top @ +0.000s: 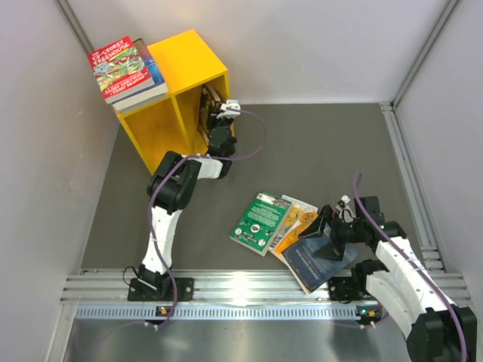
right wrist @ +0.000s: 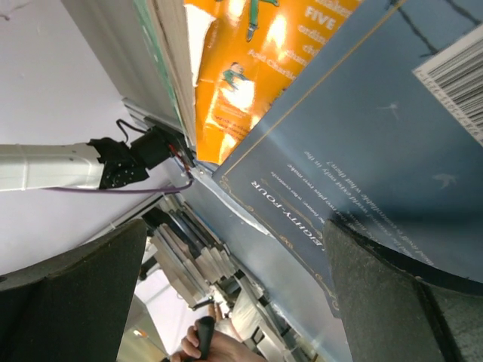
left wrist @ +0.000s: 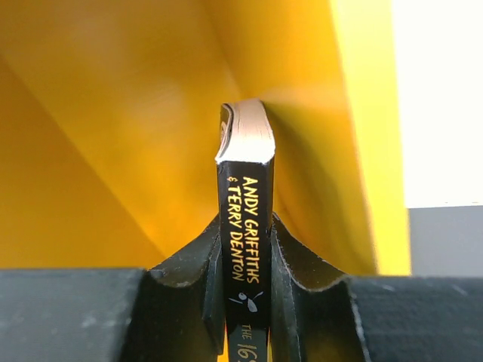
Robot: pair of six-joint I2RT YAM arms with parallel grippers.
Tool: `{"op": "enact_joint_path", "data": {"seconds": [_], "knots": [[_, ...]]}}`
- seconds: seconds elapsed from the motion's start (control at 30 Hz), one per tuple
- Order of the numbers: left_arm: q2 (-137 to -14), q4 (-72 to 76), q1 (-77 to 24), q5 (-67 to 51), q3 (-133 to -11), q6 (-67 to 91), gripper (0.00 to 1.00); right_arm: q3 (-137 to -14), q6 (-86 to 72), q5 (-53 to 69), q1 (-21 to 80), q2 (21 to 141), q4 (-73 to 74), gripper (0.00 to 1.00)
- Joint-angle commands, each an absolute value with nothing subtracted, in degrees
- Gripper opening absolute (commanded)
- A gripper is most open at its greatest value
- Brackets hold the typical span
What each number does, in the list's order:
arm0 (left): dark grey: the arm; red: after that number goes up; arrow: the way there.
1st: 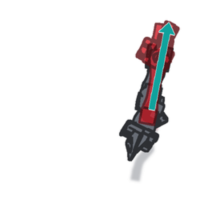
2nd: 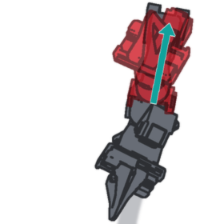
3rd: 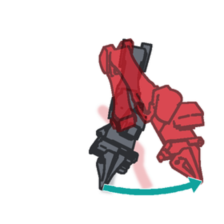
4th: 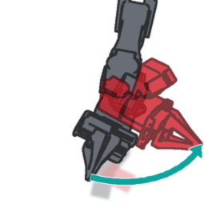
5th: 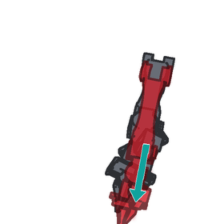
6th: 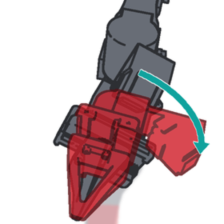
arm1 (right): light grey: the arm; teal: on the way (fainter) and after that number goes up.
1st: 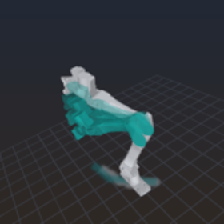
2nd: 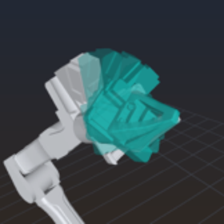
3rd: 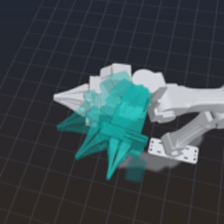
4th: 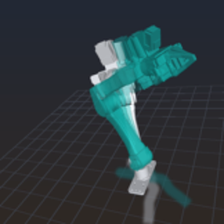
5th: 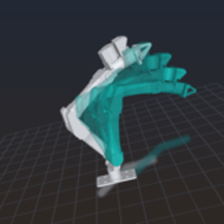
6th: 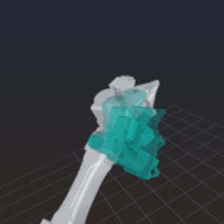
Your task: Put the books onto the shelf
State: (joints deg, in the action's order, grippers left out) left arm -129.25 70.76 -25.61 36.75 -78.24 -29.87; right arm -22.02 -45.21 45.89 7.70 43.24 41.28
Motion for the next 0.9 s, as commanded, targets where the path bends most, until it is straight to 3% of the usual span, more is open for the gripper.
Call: {"op": "enact_joint_path", "data": {"seconds": [0.0,0.23,0.4,0.5,0.57,0.67,0.73,0.87], "knots": [[-131.0,97.3,-25.7,34.1,-82.1,-27.3,0.00,-21.0,-46.8,45.5,7.5,42.0,36.8,1.00],[-137.8,97.2,-26.4,34.2,-89.6,-27.2,0.00,-18.4,-47.4,45.5,7.5,41.9,34.5,1.00],[-138.5,97.2,-27.3,34.9,-90.4,-27.8,0.12,-18.3,-47.1,45.7,7.4,42.4,34.6,1.00],[-137.6,97.2,-27.7,34.9,-88.5,-27.2,0.30,-18.7,-47.1,45.7,7.5,42.7,34.4,1.00],[-136.9,97.2,-27.8,34.6,-87.1,-27.2,0.35,-18.8,-47.0,45.9,7.5,43.7,33.7,1.00],[-135.7,97.3,-27.8,35.0,-85.4,-27.2,0.74,-18.8,-46.8,46.1,7.5,44.2,33.0,1.00],[-135.0,97.2,-27.8,34.8,-84.6,-27.2,0.88,-18.7,-46.8,46.1,7.5,44.1,33.0,1.00],[-133.1,97.2,-28.0,34.5,-82.9,-27.2,0.98,-18.5,-47.1,46.2,7.5,42.9,33.0,1.00]]}}
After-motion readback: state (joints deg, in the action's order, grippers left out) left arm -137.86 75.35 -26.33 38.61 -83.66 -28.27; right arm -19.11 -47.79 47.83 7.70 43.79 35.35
